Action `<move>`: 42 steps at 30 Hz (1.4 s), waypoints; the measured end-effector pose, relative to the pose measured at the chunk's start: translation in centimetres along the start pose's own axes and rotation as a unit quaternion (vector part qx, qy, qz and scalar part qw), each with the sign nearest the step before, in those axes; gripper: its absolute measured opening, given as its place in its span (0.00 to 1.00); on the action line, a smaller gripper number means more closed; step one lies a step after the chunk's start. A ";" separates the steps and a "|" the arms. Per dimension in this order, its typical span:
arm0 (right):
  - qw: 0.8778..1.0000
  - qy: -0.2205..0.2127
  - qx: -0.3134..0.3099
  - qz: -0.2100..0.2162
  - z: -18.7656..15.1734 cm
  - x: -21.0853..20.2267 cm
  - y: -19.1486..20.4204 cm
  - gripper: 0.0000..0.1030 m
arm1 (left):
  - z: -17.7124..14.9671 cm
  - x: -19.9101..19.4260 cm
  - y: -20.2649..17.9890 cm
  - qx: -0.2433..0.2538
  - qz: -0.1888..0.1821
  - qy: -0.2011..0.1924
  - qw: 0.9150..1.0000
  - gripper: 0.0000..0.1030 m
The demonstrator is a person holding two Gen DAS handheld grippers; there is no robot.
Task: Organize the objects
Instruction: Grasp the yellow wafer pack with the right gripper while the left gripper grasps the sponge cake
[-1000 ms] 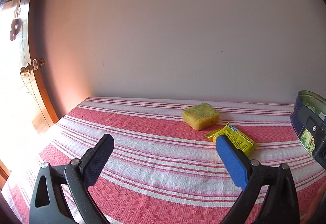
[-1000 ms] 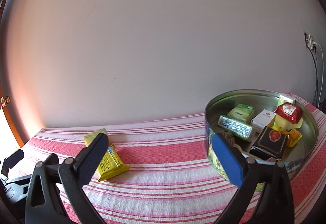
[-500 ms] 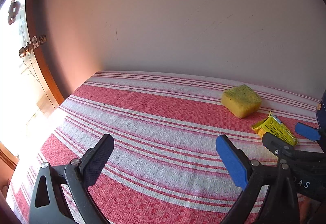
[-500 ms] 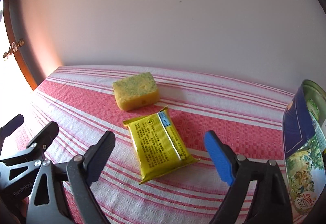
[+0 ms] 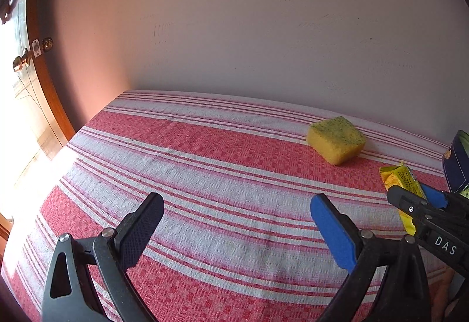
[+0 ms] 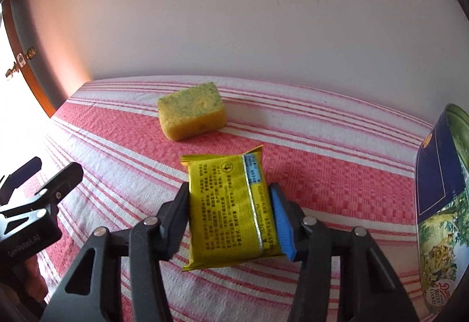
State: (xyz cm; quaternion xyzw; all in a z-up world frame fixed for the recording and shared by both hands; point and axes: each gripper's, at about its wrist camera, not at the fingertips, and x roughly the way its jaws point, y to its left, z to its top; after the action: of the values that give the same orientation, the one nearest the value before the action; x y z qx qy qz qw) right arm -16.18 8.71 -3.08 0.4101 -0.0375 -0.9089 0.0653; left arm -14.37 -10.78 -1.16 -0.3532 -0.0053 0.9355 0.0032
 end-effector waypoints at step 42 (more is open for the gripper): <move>0.965 -0.203 0.084 -0.146 3.6 -6.3 -3.1 0.51 | 4.3 2.0 -11.8 -0.015 0.030 0.042 0.999 0.67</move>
State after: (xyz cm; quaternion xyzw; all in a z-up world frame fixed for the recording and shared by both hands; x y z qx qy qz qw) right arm -14.99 12.73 3.56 0.2219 -0.0659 -0.9664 -0.1118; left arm -18.73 0.96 0.92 -0.3924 -0.0086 0.9192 -0.0301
